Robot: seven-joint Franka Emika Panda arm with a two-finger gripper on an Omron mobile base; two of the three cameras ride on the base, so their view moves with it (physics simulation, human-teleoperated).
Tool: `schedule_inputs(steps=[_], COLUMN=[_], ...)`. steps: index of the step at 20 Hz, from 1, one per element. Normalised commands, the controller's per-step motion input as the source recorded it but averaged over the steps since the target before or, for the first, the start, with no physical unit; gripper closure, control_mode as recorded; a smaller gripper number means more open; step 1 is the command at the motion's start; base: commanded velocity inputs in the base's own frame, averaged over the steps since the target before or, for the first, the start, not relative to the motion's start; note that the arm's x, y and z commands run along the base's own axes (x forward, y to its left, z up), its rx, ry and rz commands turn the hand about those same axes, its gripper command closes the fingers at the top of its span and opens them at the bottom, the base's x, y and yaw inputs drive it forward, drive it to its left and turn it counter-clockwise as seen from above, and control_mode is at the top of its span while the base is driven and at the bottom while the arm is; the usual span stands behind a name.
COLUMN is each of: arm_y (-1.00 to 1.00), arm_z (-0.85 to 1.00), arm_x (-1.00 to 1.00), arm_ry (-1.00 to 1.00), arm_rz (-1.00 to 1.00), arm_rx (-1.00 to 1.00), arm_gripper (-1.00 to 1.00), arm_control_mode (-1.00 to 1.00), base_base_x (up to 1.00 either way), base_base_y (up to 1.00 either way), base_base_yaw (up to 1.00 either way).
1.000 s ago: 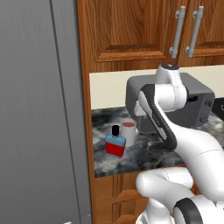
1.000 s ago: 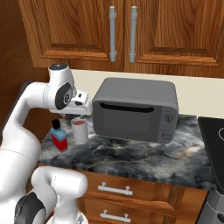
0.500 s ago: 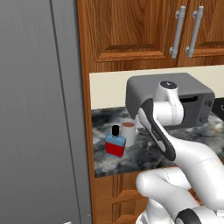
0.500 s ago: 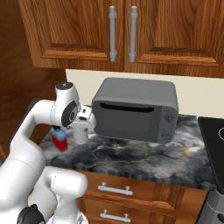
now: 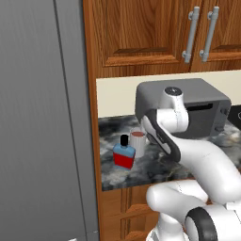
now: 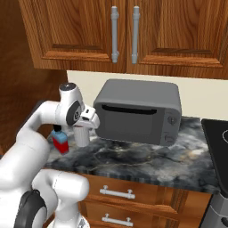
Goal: Place the microwavable item in the microwave. Then, close the microwave door and press the start button.
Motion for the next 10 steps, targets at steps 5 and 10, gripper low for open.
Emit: schedule_inputs(steps=[5, 10], arm_y=[0.03, 0.1], arm_z=[-0.07, -0.25], arm_x=[0.22, 0.19], arm_ry=[0.01, 0.07], arm_rz=[-0.1, -0.09], arm_rx=[0.0, 0.0], arm_gripper=[-1.0, -1.0], arm_control_mode=[-1.0, -1.0], base_base_x=[0.0, 0.0], base_base_y=[0.0, 0.0], base_base_yaw=[0.0, 0.0])
